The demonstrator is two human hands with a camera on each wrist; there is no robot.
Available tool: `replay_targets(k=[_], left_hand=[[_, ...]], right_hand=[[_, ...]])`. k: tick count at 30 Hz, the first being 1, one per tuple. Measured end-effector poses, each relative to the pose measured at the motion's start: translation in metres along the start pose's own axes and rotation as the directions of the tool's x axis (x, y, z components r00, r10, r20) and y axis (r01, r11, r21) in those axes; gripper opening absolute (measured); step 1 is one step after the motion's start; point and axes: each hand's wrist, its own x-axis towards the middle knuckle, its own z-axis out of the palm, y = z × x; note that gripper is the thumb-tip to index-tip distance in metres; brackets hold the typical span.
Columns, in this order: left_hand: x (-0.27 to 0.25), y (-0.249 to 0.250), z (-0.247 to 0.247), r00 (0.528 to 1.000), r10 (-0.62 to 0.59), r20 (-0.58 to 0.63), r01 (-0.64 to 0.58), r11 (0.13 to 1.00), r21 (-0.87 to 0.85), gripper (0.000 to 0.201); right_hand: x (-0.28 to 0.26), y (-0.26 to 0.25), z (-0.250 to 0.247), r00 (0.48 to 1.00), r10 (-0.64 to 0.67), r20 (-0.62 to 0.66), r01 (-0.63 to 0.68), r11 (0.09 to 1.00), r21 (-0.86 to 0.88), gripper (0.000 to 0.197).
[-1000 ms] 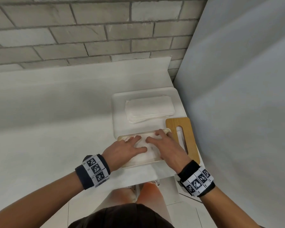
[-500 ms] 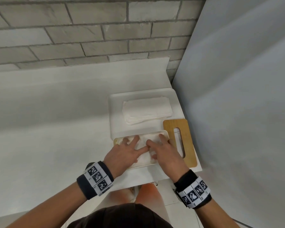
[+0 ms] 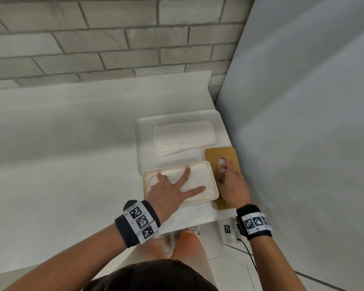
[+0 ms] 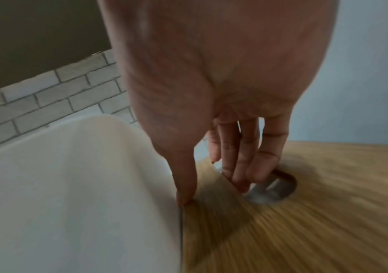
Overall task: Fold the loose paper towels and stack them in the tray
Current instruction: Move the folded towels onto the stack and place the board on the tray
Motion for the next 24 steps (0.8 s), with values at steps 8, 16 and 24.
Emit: replay_targets(k=[8,16,24], left_hand=[[-0.022,-0.017,0.004,0.996,-0.007,-0.085,0.008,1.0,0.008,0.103],[-0.074,-0.07,0.04,0.815,-0.222,-0.536,0.045,0.946,-0.322,0.041],[-0.092,-0.095,0.04,0.83,-0.379,-0.408,-0.041,0.69,-0.723,0.089]], right_hand=[[-0.006,-0.002,-0.045,0.987,-0.143,-0.074,0.146,0.989,0.038,0.062],[-0.069,-0.082,-0.045,0.772,-0.632,0.064,0.612,0.712,-0.346,0.052],[-0.072,-0.104,0.019,0.709,-0.616,0.343,0.704,0.6,-0.379,0.07]])
